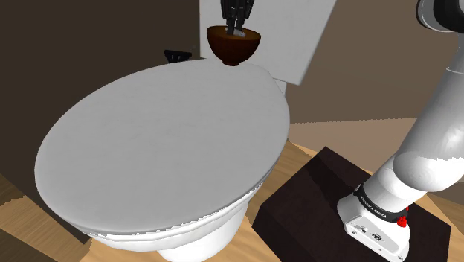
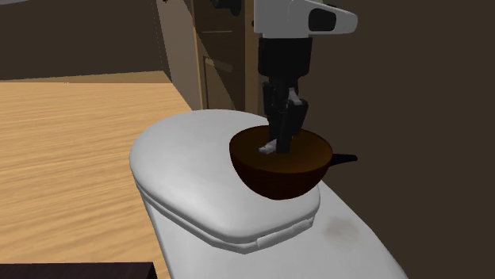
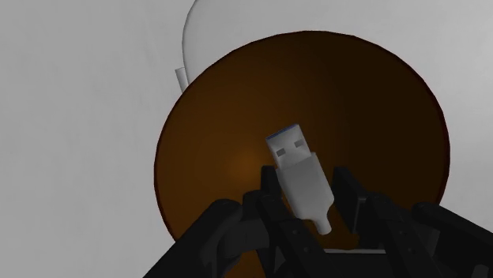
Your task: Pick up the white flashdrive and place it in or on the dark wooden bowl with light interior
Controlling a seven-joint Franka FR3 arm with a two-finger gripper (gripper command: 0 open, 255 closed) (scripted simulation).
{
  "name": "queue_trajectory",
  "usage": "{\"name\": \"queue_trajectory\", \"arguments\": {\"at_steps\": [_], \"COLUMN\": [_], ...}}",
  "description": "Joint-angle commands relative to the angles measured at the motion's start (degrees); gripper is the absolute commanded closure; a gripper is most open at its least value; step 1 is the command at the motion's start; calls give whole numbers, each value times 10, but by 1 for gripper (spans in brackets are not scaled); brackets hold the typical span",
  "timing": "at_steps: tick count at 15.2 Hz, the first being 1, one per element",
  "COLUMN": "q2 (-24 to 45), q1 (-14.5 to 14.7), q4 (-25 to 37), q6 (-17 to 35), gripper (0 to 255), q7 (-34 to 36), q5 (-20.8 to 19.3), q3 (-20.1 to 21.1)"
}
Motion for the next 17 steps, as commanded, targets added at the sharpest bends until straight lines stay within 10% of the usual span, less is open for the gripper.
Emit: {"name": "queue_trajectory", "arguments": {"at_steps": [1, 2, 17], "q2": [0, 0, 52], "q1": [0, 0, 24], "q4": [0, 0, 151], "q6": [0, 0, -102], "gripper": [255, 0, 0], "q7": [0, 0, 8], "q5": [0, 0, -23], "q3": [0, 0, 3]}}
